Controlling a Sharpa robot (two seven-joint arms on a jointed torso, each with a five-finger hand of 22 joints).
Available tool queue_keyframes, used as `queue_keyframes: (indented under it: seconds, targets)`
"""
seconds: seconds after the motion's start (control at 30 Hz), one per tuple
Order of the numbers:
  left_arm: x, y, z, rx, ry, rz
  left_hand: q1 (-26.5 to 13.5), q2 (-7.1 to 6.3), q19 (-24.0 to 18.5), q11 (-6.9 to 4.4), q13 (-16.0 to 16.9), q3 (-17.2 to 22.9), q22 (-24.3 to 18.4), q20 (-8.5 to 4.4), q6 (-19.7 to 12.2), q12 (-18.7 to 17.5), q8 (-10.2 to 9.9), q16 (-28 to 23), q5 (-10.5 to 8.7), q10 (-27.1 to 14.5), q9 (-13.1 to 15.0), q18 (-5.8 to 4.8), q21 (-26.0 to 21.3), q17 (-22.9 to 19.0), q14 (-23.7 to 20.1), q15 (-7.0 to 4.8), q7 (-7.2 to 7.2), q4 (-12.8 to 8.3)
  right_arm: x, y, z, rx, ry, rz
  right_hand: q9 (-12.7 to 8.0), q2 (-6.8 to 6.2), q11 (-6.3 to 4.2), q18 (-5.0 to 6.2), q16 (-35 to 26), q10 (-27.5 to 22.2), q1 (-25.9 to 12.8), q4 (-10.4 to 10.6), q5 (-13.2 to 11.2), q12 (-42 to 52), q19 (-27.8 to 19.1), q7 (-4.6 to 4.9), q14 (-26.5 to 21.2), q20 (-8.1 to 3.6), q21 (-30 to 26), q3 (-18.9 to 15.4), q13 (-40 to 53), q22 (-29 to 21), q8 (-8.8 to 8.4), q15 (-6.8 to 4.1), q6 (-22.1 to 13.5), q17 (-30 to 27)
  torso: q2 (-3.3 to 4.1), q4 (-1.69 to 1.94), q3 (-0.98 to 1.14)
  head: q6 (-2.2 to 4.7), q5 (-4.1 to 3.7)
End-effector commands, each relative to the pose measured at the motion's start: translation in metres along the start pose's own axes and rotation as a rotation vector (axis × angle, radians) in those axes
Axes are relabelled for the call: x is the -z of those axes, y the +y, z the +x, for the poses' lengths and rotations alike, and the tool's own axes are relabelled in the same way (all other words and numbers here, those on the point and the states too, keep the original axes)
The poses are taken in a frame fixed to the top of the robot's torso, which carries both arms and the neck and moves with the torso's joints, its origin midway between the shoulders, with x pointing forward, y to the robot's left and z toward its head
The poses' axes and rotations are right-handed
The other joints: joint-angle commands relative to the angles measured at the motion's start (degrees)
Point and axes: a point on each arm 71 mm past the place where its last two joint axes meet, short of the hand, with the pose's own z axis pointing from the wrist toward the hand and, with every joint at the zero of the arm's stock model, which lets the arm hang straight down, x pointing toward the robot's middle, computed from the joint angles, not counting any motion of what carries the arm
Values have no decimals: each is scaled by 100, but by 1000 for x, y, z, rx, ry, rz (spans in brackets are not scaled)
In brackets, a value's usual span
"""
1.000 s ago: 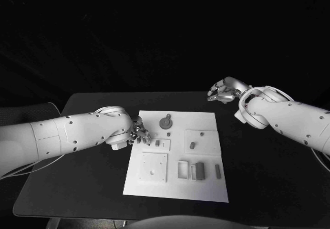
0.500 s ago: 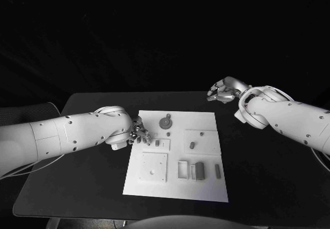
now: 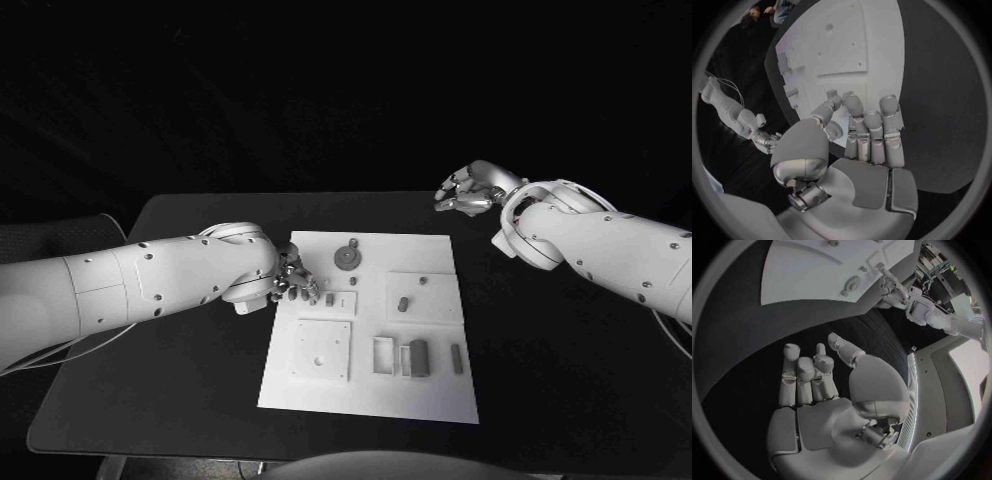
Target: Assemble the parts on the task board
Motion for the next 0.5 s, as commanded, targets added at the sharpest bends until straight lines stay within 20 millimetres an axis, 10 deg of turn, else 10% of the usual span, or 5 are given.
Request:
queue_keyframes:
  seconds: [0.03, 0.5]
  targets:
    - [0, -2, 1, -8, 5, 12, -56, 1, -13, 25, -8, -26, 96, 5, 26, 5, -22, 17, -19, -10, -2, 98, -2, -8, -4, 4, 59, 0, 0, 1, 1, 3, 8, -9, 10, -11, 2, 90, -21, -51, -45, 10, 12, -22, 16, 32, -8, 24, -36, 16, 8, 84, -24, -44, -2, -6, 0, 0, 2, -3, 1]
    - [0, 0, 0, -11, 7, 5, -42, 4, -10, 22, -9, -29, 98, 1, 29, 9, -24, 25, -18, -9, 4, 102, -1, -10, -4, 0, 57, -13, 0, 1, 1, 3, 8, -10, 12, -10, 4, 90, -21, -51, -46, 12, 12, -23, 16, 34, -8, 24, -37, 17, 8, 84, -28, -42, -3, -7, 1, 0, 3, -13, 4]
